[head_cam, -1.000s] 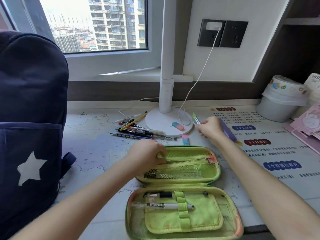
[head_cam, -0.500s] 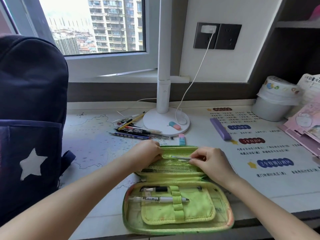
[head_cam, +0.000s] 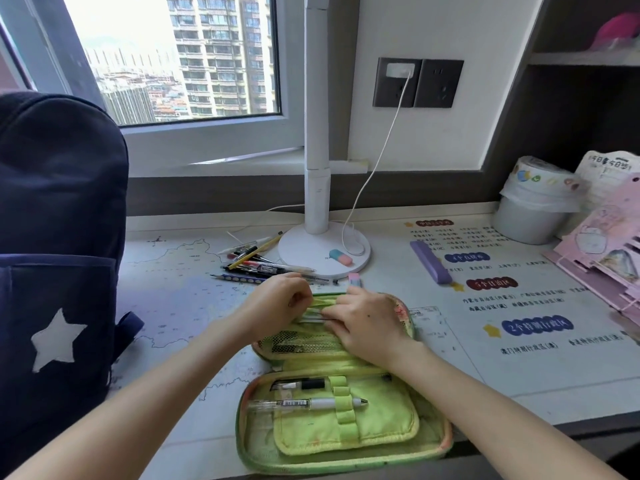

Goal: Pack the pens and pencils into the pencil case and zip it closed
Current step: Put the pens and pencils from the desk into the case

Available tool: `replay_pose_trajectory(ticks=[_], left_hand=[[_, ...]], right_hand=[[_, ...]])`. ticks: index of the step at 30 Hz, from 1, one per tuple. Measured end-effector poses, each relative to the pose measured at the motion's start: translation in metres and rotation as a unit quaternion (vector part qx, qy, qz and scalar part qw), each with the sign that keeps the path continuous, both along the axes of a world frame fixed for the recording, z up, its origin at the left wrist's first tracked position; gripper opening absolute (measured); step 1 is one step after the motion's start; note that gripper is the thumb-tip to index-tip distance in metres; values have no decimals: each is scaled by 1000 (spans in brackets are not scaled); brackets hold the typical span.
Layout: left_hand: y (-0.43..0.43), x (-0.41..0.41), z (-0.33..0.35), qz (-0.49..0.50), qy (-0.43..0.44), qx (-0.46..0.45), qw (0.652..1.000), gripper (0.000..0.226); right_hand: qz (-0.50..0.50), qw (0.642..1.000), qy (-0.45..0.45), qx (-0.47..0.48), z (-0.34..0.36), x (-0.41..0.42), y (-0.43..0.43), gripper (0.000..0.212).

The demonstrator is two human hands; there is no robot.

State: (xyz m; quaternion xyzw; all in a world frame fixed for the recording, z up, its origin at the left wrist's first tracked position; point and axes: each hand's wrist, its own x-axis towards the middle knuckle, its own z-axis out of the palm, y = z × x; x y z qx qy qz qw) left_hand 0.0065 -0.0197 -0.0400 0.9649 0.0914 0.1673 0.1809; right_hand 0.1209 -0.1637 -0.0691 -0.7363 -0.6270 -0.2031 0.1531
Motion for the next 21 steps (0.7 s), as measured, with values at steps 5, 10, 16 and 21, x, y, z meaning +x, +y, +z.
replay_pose_trajectory(ticks=[5, 10, 16, 21], left_hand=[[0, -1, 0, 3, -7, -5, 1000, 11], [-2, -2, -2, -1, -23, 23, 999, 9], [-15, -16, -11, -6, -77, 92, 993, 4], [-16, -27, -24, 40, 6, 210, 977, 32]], right_hand=[[-317, 935, 103, 124, 13, 70, -25, 23], [-418, 894, 142, -75, -6, 136, -44, 43], [-350, 875, 305, 138, 5, 123, -47, 24], [-92, 751, 632, 168, 37, 62, -72, 21]])
